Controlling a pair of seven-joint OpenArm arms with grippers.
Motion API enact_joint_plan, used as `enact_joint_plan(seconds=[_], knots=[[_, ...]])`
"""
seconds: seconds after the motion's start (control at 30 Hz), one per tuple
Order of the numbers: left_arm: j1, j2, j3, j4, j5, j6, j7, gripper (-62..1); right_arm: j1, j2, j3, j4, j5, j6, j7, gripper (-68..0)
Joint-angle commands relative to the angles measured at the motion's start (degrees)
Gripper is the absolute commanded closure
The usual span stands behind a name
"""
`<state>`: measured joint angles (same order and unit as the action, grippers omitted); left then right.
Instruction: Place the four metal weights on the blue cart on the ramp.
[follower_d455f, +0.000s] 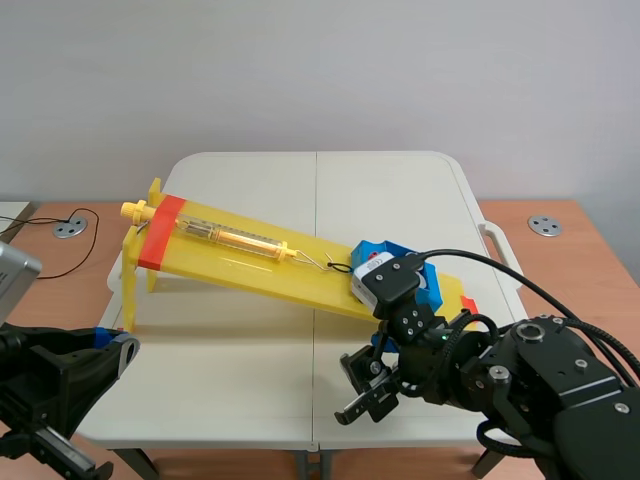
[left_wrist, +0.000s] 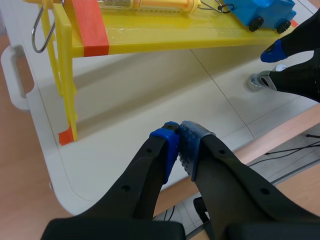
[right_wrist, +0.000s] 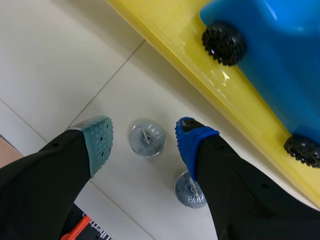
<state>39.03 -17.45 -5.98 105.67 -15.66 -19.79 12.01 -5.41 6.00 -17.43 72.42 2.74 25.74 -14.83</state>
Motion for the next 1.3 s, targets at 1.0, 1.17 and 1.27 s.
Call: enact_joint_plan(seconds=[1.0,1.17,1.27], knots=[[-1.14,0.46,-0.90,3.98,-2.95,-1.42,-5.97,-3.1,6.54,-1.70,-3.28,-4.28,1.57,-2.45,5.79,-6.7],[-1.14,0.46,-0.90,3.98,-2.95,-1.42,-5.97,-3.1,6.51,-1.49,-3.26,-4.35,1.29,-3.08,5.51,-0.7],[-1.14,0.46,-0.90,3.98,-2.95,-1.42,-5.97,-3.1,6.45,-0.96,-3.26,-4.09,1.40,-3.06,5.51,-0.7]])
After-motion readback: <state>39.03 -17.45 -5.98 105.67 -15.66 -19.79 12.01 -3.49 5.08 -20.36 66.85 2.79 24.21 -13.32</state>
